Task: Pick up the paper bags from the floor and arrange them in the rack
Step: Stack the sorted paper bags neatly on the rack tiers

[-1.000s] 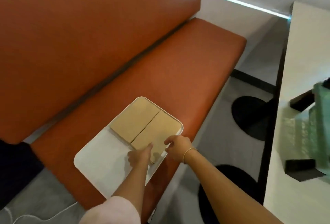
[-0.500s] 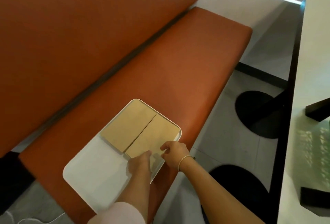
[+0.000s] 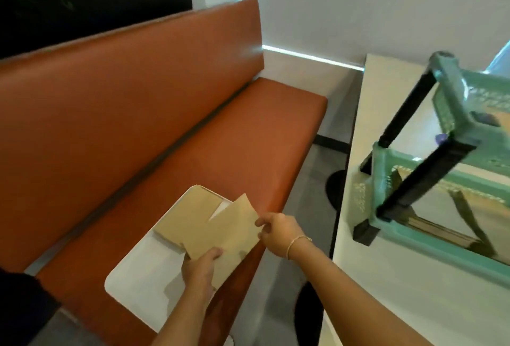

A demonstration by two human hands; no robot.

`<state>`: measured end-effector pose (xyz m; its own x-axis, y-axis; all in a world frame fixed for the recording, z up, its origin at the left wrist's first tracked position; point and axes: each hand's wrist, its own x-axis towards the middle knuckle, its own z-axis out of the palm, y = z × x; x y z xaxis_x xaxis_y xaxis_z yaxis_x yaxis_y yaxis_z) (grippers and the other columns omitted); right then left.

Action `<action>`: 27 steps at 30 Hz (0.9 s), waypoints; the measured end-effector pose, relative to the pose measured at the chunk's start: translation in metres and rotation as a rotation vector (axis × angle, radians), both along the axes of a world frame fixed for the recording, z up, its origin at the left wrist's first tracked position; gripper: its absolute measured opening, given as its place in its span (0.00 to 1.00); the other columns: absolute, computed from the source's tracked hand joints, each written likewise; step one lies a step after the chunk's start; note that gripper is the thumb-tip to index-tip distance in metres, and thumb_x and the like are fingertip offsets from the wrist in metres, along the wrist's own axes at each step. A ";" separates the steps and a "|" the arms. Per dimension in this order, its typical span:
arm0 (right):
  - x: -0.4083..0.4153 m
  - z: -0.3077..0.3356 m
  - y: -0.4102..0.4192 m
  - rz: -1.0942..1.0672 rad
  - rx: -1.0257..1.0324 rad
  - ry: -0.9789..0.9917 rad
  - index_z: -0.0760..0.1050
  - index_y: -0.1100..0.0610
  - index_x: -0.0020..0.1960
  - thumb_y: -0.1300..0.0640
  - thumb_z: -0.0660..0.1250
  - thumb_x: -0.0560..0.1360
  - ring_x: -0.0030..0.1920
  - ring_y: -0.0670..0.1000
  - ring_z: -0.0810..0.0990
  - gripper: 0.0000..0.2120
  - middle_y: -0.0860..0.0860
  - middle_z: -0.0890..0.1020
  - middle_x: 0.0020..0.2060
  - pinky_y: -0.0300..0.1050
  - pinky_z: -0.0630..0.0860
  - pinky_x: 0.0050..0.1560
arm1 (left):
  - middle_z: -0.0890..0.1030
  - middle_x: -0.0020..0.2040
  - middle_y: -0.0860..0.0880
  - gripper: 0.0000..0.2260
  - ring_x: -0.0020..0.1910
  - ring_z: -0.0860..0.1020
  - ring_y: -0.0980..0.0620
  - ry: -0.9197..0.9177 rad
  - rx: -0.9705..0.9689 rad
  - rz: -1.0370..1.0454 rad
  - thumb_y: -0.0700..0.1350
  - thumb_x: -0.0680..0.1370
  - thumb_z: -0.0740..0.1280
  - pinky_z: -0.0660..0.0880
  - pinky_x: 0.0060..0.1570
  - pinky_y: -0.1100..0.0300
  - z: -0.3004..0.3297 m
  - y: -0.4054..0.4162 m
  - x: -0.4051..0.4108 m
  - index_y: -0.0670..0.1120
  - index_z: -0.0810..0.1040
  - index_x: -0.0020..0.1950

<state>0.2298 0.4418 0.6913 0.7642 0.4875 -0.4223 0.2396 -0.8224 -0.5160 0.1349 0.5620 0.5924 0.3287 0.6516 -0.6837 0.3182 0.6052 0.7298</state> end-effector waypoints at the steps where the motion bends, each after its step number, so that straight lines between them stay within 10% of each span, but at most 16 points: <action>1: -0.006 0.016 -0.011 -0.023 0.010 -0.030 0.74 0.53 0.63 0.59 0.62 0.77 0.56 0.51 0.78 0.15 0.53 0.79 0.57 0.39 0.73 0.56 | 0.77 0.50 0.44 0.18 0.46 0.75 0.43 -0.037 -0.002 -0.027 0.35 0.69 0.73 0.73 0.45 0.52 0.015 -0.005 -0.009 0.44 0.74 0.56; 14: -0.112 0.113 -0.182 -0.543 0.207 -0.165 0.66 0.57 0.69 0.52 0.68 0.74 0.60 0.55 0.74 0.26 0.56 0.75 0.62 0.50 0.72 0.61 | 0.83 0.44 0.43 0.10 0.41 0.80 0.44 -0.345 -0.025 -0.662 0.33 0.71 0.70 0.77 0.37 0.56 0.160 -0.112 -0.071 0.39 0.79 0.52; 19: -0.150 0.108 -0.256 -0.736 0.097 -0.169 0.79 0.61 0.52 0.57 0.68 0.71 0.44 0.55 0.78 0.12 0.56 0.81 0.44 0.49 0.79 0.51 | 0.82 0.45 0.39 0.12 0.40 0.81 0.42 -0.313 0.012 -0.779 0.31 0.68 0.72 0.79 0.40 0.53 0.170 -0.178 -0.092 0.35 0.80 0.50; 27: -0.162 0.096 -0.317 -0.865 0.013 -0.154 0.80 0.58 0.49 0.58 0.64 0.74 0.43 0.53 0.75 0.08 0.53 0.80 0.44 0.42 0.74 0.47 | 0.83 0.45 0.38 0.18 0.44 0.81 0.41 -0.315 0.056 -0.881 0.29 0.64 0.74 0.79 0.44 0.52 0.161 -0.242 -0.079 0.35 0.78 0.53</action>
<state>0.0674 0.1244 0.7874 0.9160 -0.2847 -0.2825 -0.3972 -0.7421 -0.5399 0.0557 0.3201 0.7538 0.8843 0.1092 -0.4540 0.4275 0.2018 0.8812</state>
